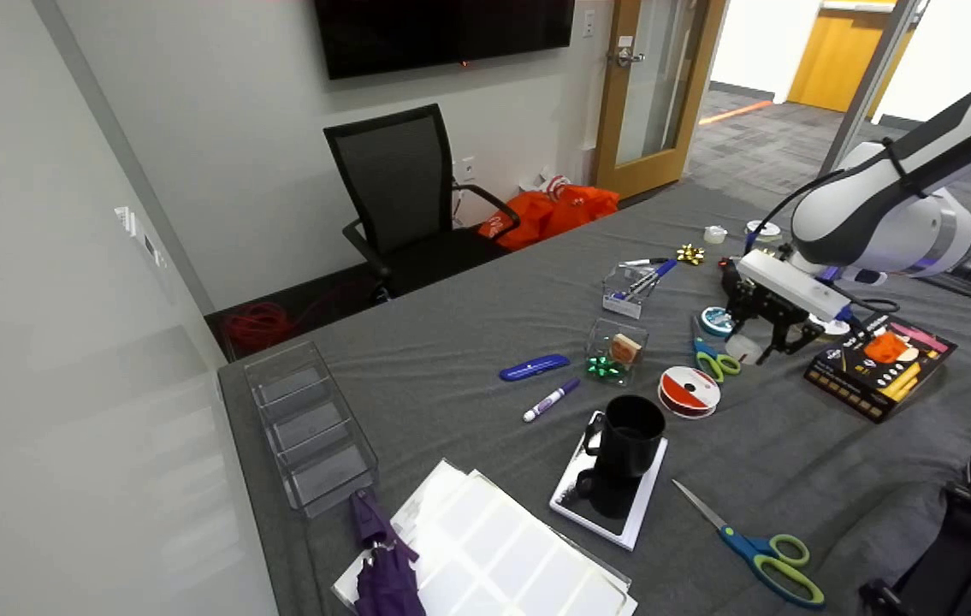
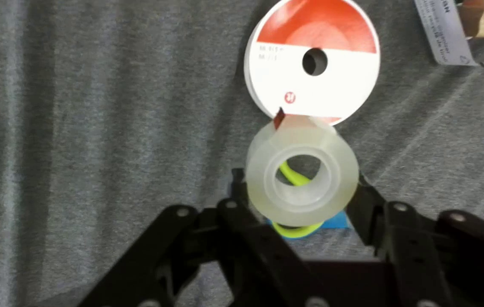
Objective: Put the clear masking tape into the clear case on the left
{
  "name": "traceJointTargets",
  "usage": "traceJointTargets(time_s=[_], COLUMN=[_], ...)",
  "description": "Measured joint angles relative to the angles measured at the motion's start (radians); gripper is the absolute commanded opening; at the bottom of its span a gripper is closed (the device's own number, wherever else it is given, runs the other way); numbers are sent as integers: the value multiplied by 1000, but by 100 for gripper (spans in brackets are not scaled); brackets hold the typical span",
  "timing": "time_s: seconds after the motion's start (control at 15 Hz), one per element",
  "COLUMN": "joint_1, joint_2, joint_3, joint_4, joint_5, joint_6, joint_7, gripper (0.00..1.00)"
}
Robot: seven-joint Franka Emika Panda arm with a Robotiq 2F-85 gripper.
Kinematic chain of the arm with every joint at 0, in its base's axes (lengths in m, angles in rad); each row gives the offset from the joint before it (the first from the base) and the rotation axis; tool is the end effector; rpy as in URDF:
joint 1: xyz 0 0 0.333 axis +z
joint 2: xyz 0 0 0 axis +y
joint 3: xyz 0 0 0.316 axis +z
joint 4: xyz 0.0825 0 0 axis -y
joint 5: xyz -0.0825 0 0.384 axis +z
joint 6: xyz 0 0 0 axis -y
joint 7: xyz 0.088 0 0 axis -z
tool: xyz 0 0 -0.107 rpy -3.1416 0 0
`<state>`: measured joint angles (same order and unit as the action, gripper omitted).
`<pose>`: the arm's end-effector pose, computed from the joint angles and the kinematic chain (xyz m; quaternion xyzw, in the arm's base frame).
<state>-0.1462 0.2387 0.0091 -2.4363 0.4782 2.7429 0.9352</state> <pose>0.4853 -0.0852 0.2119 -0.7247 0.6809 0.0088 0.1052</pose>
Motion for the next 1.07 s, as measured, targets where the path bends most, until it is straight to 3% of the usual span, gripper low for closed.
traceJointTargets(time_s=[0.67,1.07], joint_1=[185,230], joint_2=[18,177], joint_3=[19,19], joint_4=[205,344], joint_5=[18,8], joint_6=[18,93], joint_7=[362,537], gripper=[33,33])
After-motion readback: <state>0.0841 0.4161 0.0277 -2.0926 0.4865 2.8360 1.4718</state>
